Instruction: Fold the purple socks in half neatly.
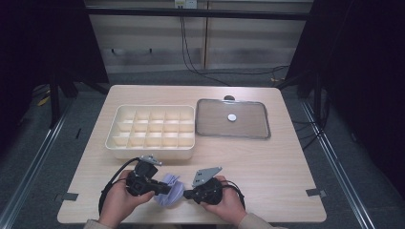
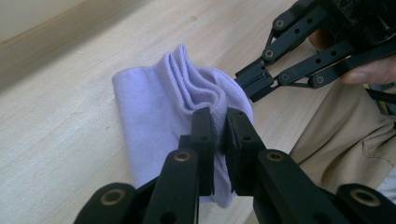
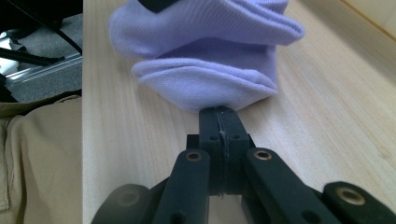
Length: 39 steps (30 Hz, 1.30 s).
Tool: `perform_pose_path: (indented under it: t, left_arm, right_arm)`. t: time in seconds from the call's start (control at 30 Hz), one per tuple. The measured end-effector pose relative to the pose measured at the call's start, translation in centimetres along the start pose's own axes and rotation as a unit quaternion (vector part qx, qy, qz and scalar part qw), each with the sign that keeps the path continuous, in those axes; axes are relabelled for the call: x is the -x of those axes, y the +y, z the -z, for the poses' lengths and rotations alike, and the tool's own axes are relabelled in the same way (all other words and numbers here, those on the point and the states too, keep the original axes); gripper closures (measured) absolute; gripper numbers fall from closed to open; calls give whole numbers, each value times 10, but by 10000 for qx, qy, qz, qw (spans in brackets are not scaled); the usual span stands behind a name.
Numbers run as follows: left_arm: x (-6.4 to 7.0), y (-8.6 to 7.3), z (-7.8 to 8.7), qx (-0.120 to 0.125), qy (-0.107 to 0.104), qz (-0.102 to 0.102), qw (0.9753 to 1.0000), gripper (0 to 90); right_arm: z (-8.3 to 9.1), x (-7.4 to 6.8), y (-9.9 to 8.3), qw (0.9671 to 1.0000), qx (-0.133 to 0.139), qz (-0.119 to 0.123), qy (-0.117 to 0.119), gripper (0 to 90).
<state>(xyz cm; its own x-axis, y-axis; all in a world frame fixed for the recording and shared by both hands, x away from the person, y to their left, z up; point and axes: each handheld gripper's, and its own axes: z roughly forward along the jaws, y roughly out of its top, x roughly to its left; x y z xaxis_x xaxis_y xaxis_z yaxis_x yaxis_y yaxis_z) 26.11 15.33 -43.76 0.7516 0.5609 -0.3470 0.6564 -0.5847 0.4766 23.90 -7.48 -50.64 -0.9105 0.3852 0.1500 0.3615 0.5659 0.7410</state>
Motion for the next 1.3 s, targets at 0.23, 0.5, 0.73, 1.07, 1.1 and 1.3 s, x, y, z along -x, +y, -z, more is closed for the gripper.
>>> perform_pose_path:
  t: [0.23,0.5,0.73,1.07,1.1,1.3]
  left_arm:
    - [3,1,-6,-59,-31,-21,10000,825]
    - [6,3,-15,-146,-70,-34,9999,823]
    - [5,3,-21,-127,-103,-57,9998,814]
    - [4,2,-33,-179,117,12,9998,804]
    - [4,3,-34,-174,169,14,9997,805]
    - [1,7,-34,-80,369,126,9992,807]
  right_arm:
    - [0,1,0,10000,10,16,-14,898]
    - [-1,1,1,10000,15,38,-31,898]
    - [-1,1,1,10000,-2,45,-67,895]
    - [3,4,0,9999,-26,24,-156,892]
    - [3,4,0,9999,-39,24,-167,892]
    - [5,4,0,9998,-72,25,-196,892]
